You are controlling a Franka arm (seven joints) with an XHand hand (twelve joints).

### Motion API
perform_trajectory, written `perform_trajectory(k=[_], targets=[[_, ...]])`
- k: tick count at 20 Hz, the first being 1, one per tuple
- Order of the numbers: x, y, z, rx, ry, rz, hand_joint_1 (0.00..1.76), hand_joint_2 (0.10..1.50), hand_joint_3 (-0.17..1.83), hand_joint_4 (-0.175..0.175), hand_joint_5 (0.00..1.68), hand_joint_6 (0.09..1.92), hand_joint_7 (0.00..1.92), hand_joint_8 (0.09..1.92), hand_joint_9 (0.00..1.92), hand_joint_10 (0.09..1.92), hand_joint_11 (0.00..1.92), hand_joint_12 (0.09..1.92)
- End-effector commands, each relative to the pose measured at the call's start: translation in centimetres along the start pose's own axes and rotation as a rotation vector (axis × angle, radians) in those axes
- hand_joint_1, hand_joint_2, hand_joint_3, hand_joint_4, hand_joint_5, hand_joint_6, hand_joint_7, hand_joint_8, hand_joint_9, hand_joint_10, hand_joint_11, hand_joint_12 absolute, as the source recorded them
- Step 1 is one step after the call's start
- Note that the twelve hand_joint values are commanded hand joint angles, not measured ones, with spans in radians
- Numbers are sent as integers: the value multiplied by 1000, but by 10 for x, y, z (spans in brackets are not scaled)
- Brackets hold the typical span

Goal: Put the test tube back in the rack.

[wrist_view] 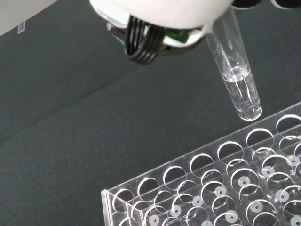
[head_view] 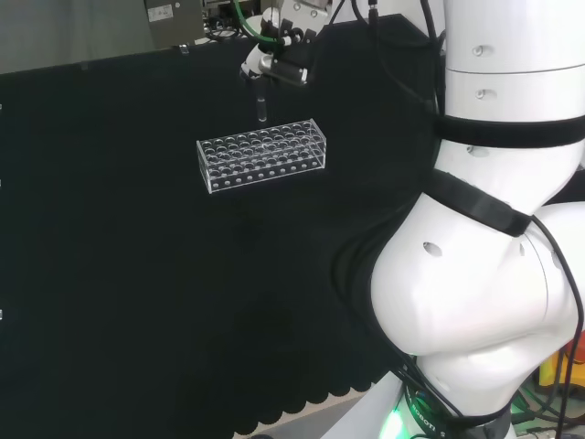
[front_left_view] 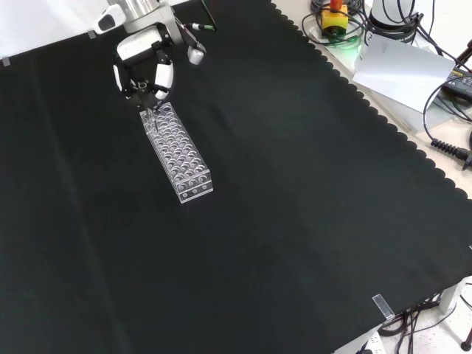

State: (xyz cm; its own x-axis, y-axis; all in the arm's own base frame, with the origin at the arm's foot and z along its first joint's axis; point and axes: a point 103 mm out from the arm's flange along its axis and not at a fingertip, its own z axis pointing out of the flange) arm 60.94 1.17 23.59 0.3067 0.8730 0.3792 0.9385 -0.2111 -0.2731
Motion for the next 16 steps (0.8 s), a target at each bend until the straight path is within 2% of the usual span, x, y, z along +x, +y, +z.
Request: perform_trajectory(k=[1,6,16], targets=[[-6,2,3,10,11,15,1225,672,602,-175,1324,543,1774,341,1626,407,1209,929],[-12,2,7,30,55,22,1225,672,602,-175,1324,544,1777,342,1628,407,1208,929],[-12,6,23,60,78,29,1225,672,603,-175,1323,544,1780,343,1629,407,1207,928]])
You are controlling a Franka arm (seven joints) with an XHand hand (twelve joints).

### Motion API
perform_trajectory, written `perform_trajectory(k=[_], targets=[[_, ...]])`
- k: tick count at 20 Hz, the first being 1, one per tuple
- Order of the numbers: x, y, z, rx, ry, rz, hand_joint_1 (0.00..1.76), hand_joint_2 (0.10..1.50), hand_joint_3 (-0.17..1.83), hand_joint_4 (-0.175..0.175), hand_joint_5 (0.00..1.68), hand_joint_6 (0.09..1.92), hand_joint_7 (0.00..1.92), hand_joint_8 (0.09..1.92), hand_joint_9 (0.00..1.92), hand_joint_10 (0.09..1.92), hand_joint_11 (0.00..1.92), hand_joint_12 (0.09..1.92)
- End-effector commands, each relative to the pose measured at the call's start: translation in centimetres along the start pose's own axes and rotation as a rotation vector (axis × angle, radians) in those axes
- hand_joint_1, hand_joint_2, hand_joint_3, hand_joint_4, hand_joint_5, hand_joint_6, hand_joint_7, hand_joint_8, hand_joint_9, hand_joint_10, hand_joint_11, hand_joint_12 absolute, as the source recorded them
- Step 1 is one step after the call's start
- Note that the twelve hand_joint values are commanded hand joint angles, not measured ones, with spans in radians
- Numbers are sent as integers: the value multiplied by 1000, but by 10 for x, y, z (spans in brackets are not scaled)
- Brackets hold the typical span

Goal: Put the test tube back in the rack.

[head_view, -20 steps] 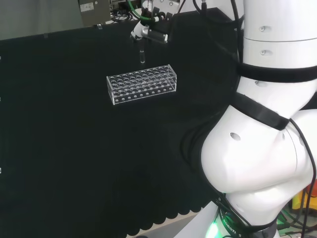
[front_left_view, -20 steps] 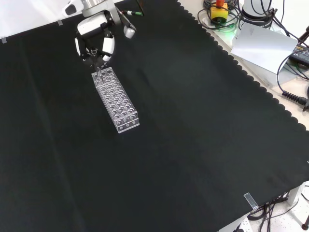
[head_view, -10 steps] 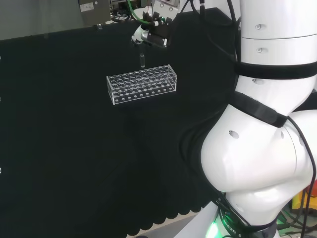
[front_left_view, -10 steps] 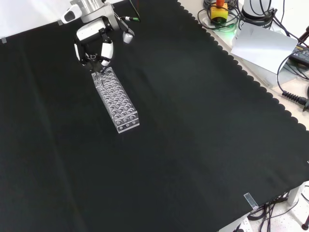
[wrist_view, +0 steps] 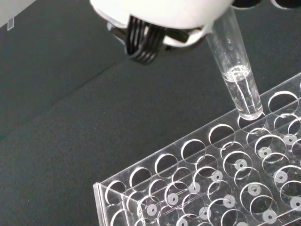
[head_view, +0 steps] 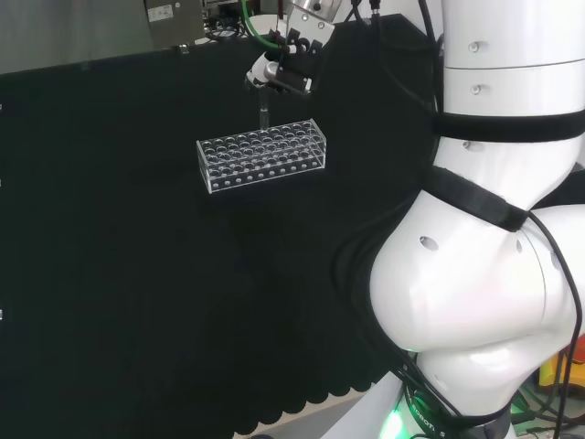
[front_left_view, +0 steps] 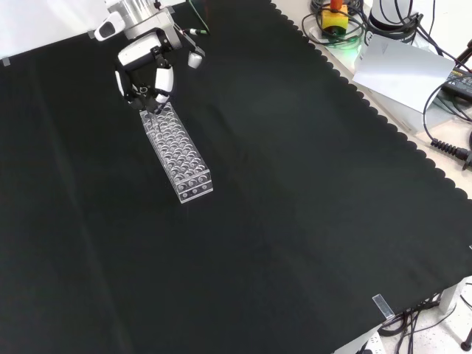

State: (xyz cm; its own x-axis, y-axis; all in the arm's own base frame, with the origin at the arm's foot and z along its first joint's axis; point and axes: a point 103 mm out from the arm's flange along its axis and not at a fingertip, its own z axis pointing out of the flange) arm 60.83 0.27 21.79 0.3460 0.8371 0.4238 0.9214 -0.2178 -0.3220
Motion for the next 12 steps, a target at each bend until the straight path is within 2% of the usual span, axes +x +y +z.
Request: perform_trajectory(k=[1,6,12], targets=[[-1,1,11,17,13,2,1225,672,603,-175,1323,545,1780,343,1629,407,1207,928],[-9,3,14,15,-14,23,1225,672,603,-175,1323,545,1781,343,1629,407,1207,927],[-11,5,23,38,-13,18,1225,673,603,-175,1323,546,1782,343,1629,408,1207,927]])
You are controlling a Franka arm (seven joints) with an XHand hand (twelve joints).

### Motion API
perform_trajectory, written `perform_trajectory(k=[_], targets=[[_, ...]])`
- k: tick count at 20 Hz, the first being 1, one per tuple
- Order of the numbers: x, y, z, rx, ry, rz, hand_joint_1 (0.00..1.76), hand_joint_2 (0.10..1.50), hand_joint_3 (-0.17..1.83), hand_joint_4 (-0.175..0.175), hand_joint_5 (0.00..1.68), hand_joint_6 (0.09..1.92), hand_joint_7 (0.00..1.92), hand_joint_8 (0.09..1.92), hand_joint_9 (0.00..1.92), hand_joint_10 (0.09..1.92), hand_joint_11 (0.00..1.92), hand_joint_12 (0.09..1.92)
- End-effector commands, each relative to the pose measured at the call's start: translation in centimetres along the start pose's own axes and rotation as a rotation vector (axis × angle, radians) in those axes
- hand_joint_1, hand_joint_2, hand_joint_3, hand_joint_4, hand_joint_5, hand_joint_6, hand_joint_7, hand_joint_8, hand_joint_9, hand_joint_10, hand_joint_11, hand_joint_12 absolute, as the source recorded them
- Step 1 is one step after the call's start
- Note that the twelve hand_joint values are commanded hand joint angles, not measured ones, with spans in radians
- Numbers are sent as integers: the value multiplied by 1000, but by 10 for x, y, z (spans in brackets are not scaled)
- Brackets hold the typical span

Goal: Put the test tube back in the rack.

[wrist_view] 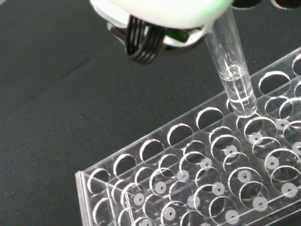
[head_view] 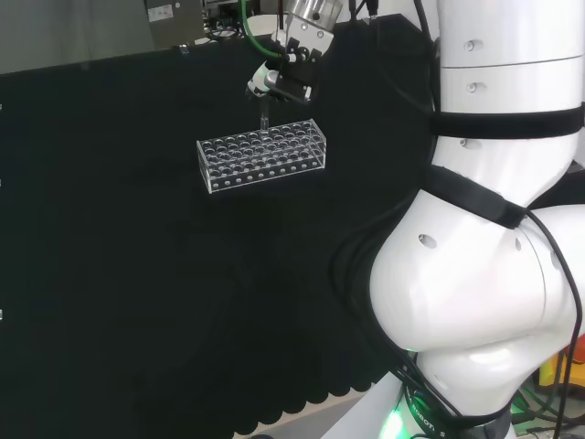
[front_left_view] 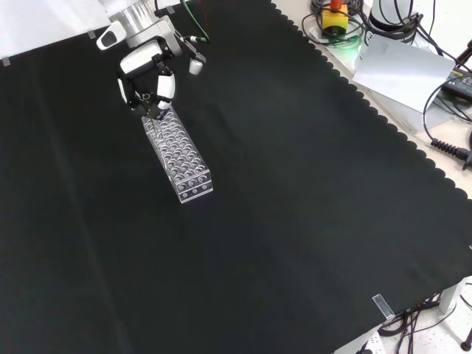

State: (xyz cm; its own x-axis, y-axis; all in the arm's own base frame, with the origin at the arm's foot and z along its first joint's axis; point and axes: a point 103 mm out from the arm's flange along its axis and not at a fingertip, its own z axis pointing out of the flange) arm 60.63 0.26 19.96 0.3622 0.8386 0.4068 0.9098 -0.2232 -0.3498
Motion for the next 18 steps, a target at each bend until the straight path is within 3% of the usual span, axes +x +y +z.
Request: perform_trajectory(k=[1,4,5,8,18], targets=[[-4,2,8,18,4,-5,1225,673,603,-175,1323,546,1782,343,1630,408,1206,927],[-9,8,10,42,20,-2,1225,673,603,-175,1322,546,1782,344,1630,408,1206,926],[5,3,18,25,0,7,1225,673,603,-175,1322,547,1782,344,1630,408,1206,926],[10,2,23,19,-10,16,1225,673,603,-175,1322,547,1782,344,1630,408,1206,926],[-22,26,35,71,-7,8,1225,673,603,-175,1322,548,1782,344,1629,408,1205,925]])
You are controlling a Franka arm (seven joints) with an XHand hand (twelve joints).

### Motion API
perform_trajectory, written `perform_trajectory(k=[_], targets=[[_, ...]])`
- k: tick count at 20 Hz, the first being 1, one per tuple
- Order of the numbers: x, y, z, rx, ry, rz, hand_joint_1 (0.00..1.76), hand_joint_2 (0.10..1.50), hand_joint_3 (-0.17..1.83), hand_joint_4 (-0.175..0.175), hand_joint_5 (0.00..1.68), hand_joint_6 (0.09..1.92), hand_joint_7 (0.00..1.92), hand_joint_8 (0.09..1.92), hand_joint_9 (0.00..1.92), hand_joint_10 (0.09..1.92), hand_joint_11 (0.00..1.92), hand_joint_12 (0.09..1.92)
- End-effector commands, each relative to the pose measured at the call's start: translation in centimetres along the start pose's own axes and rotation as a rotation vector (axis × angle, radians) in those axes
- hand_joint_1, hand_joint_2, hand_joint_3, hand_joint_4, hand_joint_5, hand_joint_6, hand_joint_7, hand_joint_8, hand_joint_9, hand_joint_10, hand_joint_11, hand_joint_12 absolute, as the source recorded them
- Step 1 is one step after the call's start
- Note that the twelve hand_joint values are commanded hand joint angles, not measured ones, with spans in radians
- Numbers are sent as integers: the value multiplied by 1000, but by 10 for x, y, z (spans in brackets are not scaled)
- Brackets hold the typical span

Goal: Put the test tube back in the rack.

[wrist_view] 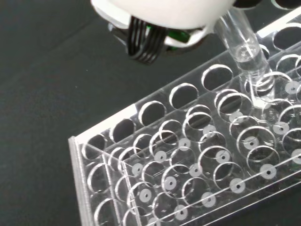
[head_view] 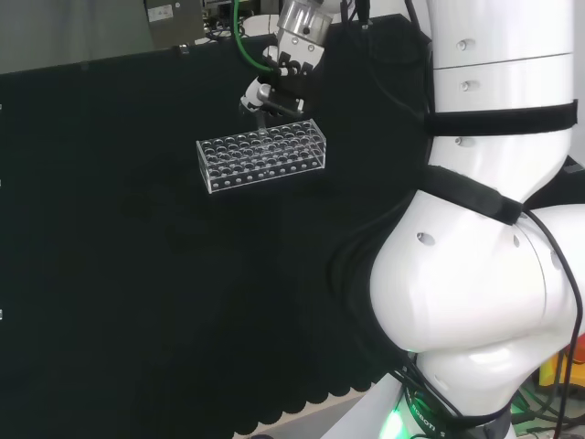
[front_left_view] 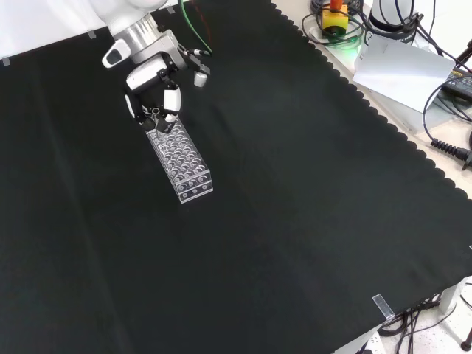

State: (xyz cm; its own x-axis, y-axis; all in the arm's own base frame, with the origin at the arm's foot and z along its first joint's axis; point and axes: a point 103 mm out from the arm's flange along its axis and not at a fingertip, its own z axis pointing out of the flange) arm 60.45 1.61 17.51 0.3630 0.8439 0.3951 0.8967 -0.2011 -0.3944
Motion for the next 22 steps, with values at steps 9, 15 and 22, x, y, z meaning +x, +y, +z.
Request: perform_trajectory(k=[9,15,22], targets=[[-27,30,24,54,-25,19,1225,673,604,-175,1321,549,1782,344,1629,409,1205,924],[-23,27,25,94,20,-62,1309,758,444,-175,1272,562,1477,510,1448,395,1085,1050],[-17,15,14,162,59,-151,1036,554,642,-43,348,572,299,957,434,940,336,1512]])
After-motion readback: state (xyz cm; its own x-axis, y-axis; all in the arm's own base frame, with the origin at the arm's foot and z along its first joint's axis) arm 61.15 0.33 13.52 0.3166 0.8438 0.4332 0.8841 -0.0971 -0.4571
